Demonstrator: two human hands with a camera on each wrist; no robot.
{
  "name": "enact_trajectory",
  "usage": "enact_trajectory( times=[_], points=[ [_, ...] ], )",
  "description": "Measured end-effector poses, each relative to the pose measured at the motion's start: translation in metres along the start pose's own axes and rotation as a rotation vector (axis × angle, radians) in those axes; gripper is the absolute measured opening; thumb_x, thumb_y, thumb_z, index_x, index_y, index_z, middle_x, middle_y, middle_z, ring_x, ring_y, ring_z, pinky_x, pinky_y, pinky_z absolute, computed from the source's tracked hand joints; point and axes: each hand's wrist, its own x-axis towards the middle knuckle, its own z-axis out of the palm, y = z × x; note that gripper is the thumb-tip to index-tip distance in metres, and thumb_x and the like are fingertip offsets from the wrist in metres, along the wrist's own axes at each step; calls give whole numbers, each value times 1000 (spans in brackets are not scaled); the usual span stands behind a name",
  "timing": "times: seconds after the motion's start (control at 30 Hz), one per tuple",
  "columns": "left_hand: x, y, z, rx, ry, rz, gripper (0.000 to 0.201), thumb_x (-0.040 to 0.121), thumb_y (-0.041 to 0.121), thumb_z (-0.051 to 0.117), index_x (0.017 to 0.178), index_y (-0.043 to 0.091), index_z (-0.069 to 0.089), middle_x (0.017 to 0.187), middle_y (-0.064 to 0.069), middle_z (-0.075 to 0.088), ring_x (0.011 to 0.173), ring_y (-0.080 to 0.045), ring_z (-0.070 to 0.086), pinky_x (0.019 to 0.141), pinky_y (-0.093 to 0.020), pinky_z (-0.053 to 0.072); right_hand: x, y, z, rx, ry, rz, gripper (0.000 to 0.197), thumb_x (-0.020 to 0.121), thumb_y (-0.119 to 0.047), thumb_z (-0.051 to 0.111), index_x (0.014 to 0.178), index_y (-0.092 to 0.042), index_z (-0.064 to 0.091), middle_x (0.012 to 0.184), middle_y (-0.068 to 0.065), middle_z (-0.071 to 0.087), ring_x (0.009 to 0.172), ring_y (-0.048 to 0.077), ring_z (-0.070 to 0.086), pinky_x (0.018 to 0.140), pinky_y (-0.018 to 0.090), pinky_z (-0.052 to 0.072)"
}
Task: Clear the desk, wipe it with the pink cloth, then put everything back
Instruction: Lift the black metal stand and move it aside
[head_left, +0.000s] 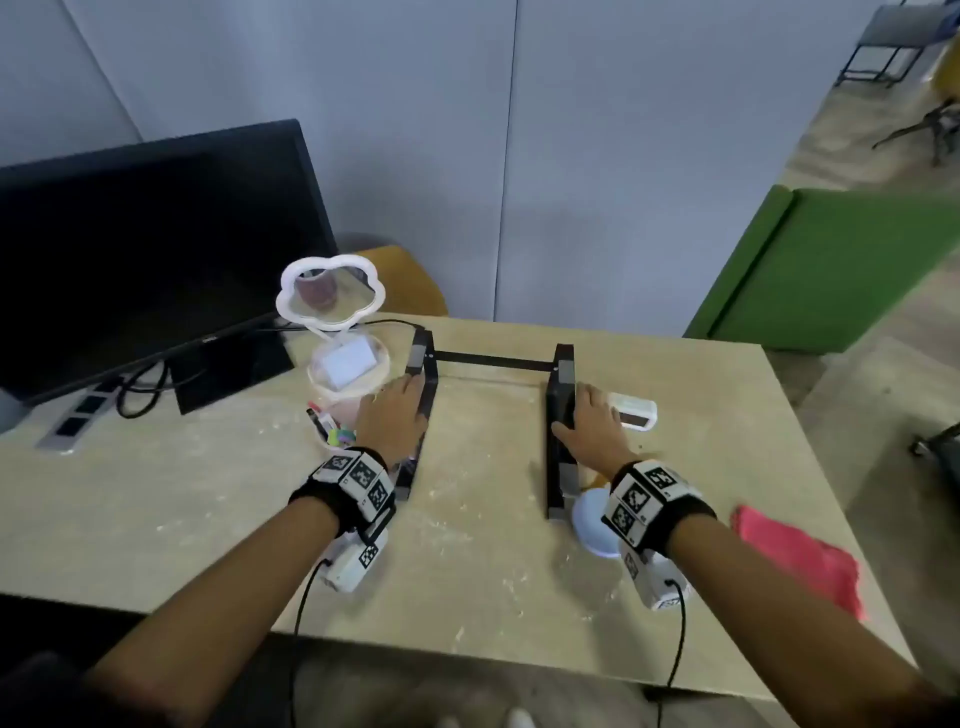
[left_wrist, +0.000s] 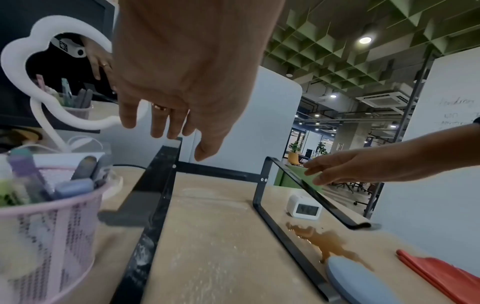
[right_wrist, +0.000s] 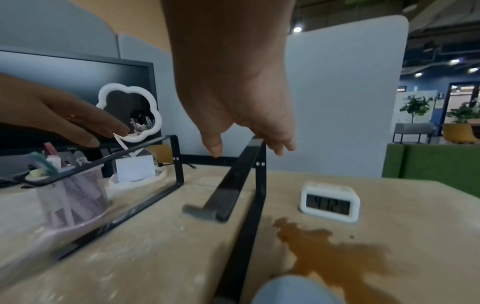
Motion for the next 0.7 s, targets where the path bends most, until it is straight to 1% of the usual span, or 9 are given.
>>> enact_trajectory(
  times=[0.03, 0.1, 0.2, 0.27, 0.37, 0.47, 0.6, 0.7],
  points=[
    [-2, 1, 5, 9, -27, -14, 56, 93, 18, 47, 144, 9, 27, 147, -8, 36, 131, -25, 41, 100, -42, 40, -4, 2, 5, 27, -15, 39, 72, 91, -27, 53, 145, 1, 15, 150, 18, 23, 137, 34, 27, 113, 45, 26],
    [-4, -1, 19, -16, -27, -41, 60, 93, 17, 49, 146, 7, 23, 150, -10, 31, 135, -26, 36, 104, -42, 39, -10, 7, 17, 126, -34, 115, 76, 92, -24, 53, 146, 2, 8, 151, 20, 19, 138, 36, 26, 112, 44, 27],
    [-7, -7, 45, 6, -45, -35, 60, 94, 18, 48, 146, 4, 22, 154, -11, 26, 139, -25, 32, 110, -37, 35, -18, 10, 38, 259, -51, 162, 80, 93, -22, 53, 147, 1, -1, 151, 23, 16, 137, 39, 25, 112, 46, 28],
    [-7, -11, 57, 27, -3, -20, 58, 94, 18, 48, 146, 3, 25, 154, -12, 25, 139, -25, 30, 112, -35, 33, -19, 10, 47, 316, -20, 153, 77, 94, -21, 50, 147, 0, -3, 150, 23, 16, 137, 39, 25, 112, 47, 29],
    [-13, -12, 66, 8, 40, -25, 60, 93, 17, 48, 146, 3, 24, 156, -12, 22, 142, -24, 26, 116, -34, 27, -22, 8, 59, 338, 13, 130, 67, 98, -18, 42, 148, -1, 0, 150, 22, 18, 136, 39, 28, 112, 45, 29],
    [-17, -12, 73, -26, 65, -22, 66, 92, 14, 47, 149, 2, 16, 158, -11, 14, 145, -23, 18, 119, -33, 22, -25, 7, 65, 396, 35, 135, 63, 99, -17, 38, 148, -3, 1, 148, 20, 23, 134, 38, 30, 112, 45, 28],
    [-17, -14, 80, -132, 136, -22, 67, 88, 3, 53, 147, 0, 21, 155, -14, 23, 143, -27, 23, 117, -32, 20, -21, 8, 68, 453, 68, 149, 62, 98, -16, 40, 148, -4, 6, 147, 17, 28, 133, 35, 33, 112, 44, 30],
    [-13, -14, 82, -120, 151, -65, 68, 87, 2, 56, 146, -1, 22, 151, -17, 27, 141, -30, 26, 116, -35, 22, -18, 9, 70, 488, 90, 159, 60, 97, -15, 42, 147, -5, 11, 146, 17, 32, 132, 35, 37, 110, 46, 34]
  ],
)
